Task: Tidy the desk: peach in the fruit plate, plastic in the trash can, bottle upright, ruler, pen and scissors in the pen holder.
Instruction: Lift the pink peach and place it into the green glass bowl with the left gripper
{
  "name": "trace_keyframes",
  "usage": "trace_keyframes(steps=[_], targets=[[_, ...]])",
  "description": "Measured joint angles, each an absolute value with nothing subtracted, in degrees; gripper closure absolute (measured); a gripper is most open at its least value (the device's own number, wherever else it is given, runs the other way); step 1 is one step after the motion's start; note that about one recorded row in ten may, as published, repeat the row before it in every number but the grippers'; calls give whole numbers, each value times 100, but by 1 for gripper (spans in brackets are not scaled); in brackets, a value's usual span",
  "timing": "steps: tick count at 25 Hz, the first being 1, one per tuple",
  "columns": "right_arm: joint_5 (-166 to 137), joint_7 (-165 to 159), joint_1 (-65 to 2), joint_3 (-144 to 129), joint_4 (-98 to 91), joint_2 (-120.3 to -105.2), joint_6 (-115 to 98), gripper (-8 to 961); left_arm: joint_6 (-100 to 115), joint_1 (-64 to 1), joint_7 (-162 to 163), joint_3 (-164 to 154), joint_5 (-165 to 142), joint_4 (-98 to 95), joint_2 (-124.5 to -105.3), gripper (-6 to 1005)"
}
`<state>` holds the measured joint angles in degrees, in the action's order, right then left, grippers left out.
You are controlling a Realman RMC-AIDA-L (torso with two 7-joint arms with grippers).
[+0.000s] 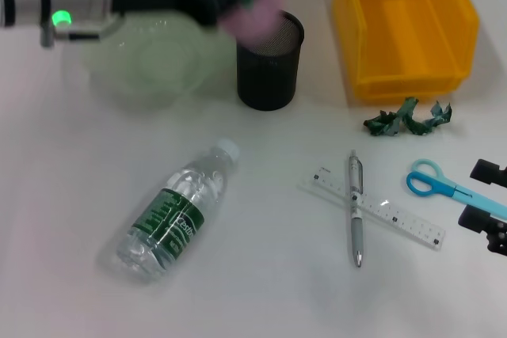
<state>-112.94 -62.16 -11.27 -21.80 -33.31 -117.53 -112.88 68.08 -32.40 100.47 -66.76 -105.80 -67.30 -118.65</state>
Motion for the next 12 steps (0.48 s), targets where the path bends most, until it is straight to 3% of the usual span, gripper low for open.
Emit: trace_keyframes(steps=[3,12], targets=[[-11294,-6218,-1127,-2180,-3329,-11759,-11322,202,5517,-3304,10186,-6692,-10485,-6309,-11865,939],[-11294,-6217,-1104,-2179,-3278,-11783,-11357,201,4389,-3113,10212,-6867,-10073,-6065,-11890,927]])
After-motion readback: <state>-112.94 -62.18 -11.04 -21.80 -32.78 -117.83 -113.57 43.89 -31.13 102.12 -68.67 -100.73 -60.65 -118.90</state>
